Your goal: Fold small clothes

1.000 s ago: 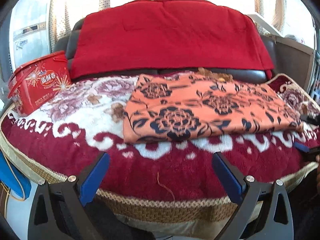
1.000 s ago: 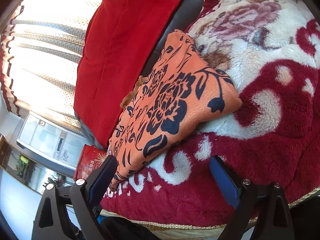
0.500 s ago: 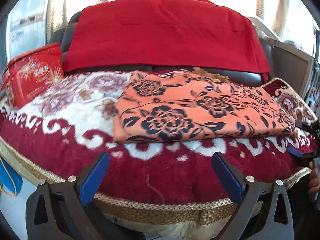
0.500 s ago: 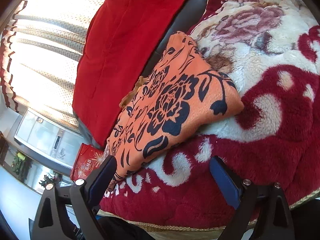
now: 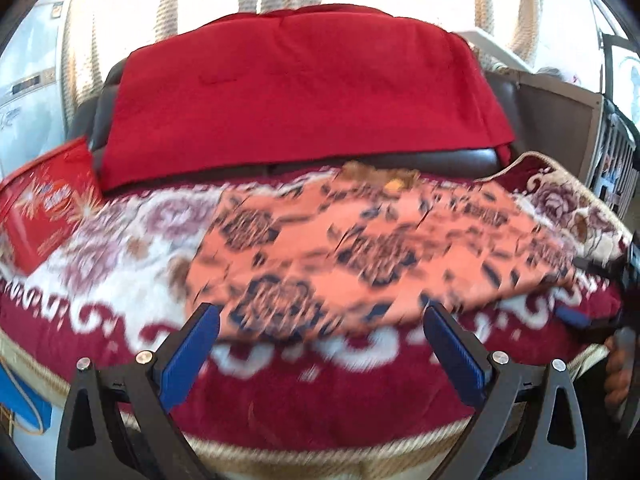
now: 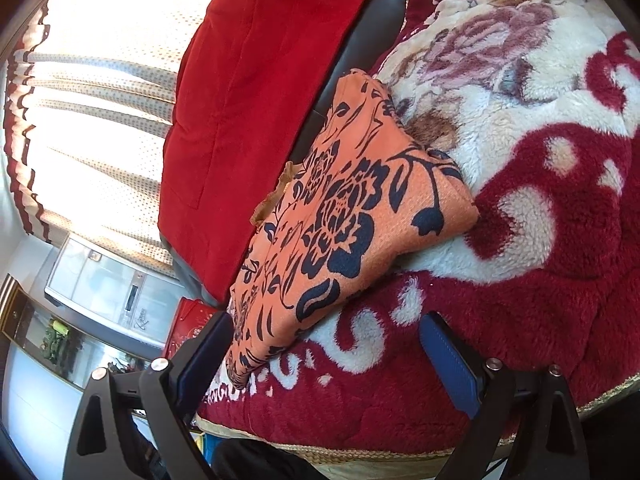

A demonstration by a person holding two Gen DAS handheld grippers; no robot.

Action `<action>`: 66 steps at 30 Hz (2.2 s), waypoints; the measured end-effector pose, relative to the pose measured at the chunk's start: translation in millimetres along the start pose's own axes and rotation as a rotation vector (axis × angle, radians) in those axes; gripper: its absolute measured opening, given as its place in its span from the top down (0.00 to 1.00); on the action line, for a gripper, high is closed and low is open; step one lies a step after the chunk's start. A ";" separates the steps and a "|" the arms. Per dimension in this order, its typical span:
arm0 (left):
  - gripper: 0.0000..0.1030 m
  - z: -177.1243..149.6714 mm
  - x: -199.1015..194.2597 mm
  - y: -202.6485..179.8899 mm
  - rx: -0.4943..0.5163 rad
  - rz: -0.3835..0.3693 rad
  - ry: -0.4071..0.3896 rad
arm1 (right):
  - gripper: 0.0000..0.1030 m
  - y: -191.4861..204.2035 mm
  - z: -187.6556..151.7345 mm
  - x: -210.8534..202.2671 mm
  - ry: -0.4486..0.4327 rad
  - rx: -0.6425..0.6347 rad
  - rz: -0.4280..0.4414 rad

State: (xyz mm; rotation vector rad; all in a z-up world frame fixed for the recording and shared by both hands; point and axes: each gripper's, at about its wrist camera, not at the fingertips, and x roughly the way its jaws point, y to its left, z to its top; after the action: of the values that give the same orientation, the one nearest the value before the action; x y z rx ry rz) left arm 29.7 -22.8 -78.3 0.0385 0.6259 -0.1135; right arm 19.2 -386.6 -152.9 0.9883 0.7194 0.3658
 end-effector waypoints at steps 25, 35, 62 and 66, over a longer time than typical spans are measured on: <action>0.01 41.0 101.9 -23.1 -0.064 0.000 0.151 | 0.07 7.9 4.5 -29.3 -0.084 -0.040 0.013; 0.00 15.9 129.4 -20.9 -0.012 -0.040 0.209 | 0.06 74.4 69.1 -6.9 -0.038 -0.261 -0.047; 0.00 17.0 129.3 -15.7 -0.015 -0.041 0.210 | 0.11 77.3 41.2 6.5 0.019 -0.155 -0.156; 0.00 25.4 120.9 -15.7 -0.010 -0.011 0.223 | 0.11 46.5 8.8 20.9 0.095 -0.061 -0.176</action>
State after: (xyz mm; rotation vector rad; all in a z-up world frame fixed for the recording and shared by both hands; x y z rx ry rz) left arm 139.9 -51.6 -128.6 0.0382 0.8496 -0.1176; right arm 42.0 -355.9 -118.0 0.8474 0.8704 0.2801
